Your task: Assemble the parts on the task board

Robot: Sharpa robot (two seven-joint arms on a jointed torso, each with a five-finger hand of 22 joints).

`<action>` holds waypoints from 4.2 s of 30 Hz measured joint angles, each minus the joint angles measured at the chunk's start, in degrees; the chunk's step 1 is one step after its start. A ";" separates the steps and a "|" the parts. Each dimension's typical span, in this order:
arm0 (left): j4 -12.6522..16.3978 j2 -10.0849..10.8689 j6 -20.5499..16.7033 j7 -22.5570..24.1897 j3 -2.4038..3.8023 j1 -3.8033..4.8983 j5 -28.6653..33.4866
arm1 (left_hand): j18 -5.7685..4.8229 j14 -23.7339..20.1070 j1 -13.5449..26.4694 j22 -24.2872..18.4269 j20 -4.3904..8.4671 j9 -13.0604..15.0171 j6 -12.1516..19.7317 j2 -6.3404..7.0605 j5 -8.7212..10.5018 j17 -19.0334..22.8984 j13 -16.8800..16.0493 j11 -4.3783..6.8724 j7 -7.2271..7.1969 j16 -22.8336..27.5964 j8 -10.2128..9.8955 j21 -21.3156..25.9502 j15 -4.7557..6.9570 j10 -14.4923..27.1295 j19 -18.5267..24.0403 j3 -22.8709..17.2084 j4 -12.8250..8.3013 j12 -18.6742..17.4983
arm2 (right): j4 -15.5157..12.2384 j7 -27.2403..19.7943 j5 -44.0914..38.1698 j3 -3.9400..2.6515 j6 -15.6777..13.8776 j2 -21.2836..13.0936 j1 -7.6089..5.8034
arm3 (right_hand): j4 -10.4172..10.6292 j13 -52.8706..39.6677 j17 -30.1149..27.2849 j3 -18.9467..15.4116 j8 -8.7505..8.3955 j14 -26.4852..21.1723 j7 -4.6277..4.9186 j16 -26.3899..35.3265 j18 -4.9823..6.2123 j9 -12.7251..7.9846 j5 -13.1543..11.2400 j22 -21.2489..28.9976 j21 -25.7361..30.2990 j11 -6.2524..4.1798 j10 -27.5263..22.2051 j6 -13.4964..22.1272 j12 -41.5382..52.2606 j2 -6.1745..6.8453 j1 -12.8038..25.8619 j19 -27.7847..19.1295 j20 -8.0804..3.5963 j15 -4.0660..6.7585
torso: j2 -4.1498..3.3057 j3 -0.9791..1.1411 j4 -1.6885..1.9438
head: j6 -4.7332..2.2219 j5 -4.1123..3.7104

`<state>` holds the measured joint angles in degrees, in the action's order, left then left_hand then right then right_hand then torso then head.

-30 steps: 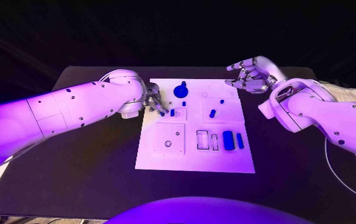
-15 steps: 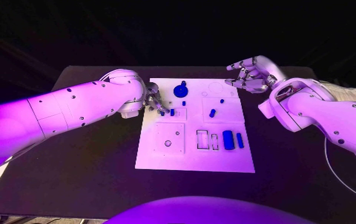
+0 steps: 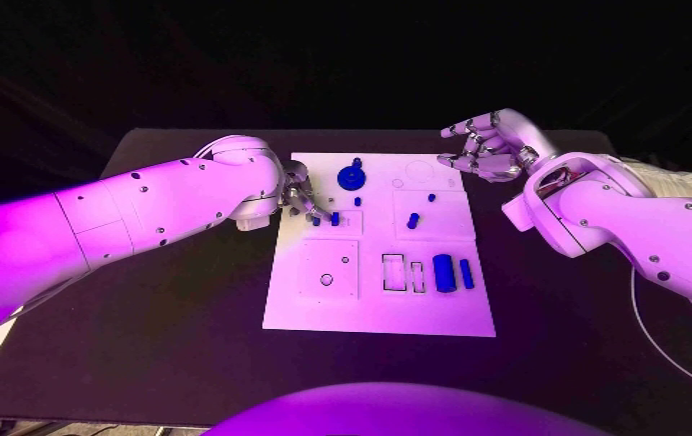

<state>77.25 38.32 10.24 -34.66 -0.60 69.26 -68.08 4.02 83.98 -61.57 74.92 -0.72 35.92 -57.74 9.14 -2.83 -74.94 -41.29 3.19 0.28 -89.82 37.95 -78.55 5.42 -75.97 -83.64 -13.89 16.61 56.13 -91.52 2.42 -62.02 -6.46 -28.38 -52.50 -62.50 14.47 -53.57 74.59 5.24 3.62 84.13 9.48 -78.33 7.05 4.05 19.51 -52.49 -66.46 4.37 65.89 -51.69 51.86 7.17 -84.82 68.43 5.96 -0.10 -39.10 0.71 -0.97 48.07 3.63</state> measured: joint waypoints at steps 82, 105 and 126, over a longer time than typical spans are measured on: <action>-6.60 -7.49 -17.28 31.90 -1.02 -1.78 -21.49 | 2.69 -0.09 -23.20 -5.10 -4.10 -27.11 -0.20 1.07 -1.39 12.49 37.43 -6.96 6.76 15.81 -25.39 18.47 -4.83 14.33 2.65 -6.60 -9.59 -37.17 | 0.56 -0.10 0.34 0.00 0.56 0.65 0.78 | 0.00 0.14 -0.38 0.00 0.00 0.00 0.00 0.54 0.00 0.00 0.58 0.53 0.35 0.05 0.06 0.00 0.00 0.01 -0.01 -0.41 -0.01 0.00 | -0.12 -0.04 -0.05 | -0.85 -1.59; -8.00 -9.08 -14.54 30.18 -0.97 -2.06 -22.78 | 2.69 -0.12 -23.60 -3.22 -3.68 -27.91 -2.20 0.06 -1.39 12.93 37.33 -6.59 6.68 15.81 -26.69 16.41 -4.41 11.50 2.24 -10.05 -11.30 -38.37 | 0.64 -0.15 0.42 0.00 0.71 0.90 0.78 | 0.00 0.14 -0.37 0.00 0.00 0.00 0.00 0.54 0.00 0.00 0.57 0.53 0.34 0.10 0.10 0.00 0.00 0.01 -0.01 -0.41 0.00 0.00 | -0.10 -0.09 -0.04 | -0.60 -1.49; -7.62 -8.49 -15.35 29.97 -0.59 -2.56 -23.26 | 1.80 0.10 -23.70 -0.61 -3.48 -28.62 -5.63 -0.78 -1.09 13.56 36.88 -6.21 7.06 15.06 -28.24 13.64 -4.19 7.42 2.04 -14.73 -15.68 -40.67 | 0.68 -0.22 0.52 0.00 0.99 1.04 0.79 | 0.16 0.13 -0.37 0.16 0.00 0.00 0.00 0.54 0.00 0.00 0.90 0.53 0.61 0.11 0.11 0.00 0.00 -0.30 0.30 -0.41 0.00 0.00 | -0.07 -0.07 -0.06 | -0.40 -1.50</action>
<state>69.63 29.83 -5.11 -4.69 -1.19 66.71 -91.34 5.82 84.08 -85.27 74.31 -4.20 7.30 -63.37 8.36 -3.92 -61.38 -4.41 -3.02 7.34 -74.76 9.71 -64.91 1.23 -68.56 -81.60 -28.63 0.93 15.46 -90.83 2.20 -61.50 -6.46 -27.39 -51.46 -61.72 14.63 -53.44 74.23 5.40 3.62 84.13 9.48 -77.79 7.05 4.06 20.41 -51.96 -65.85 4.48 66.00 -51.69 51.87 6.86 -84.52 68.02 5.96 -0.10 -39.17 0.64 -1.03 47.68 2.13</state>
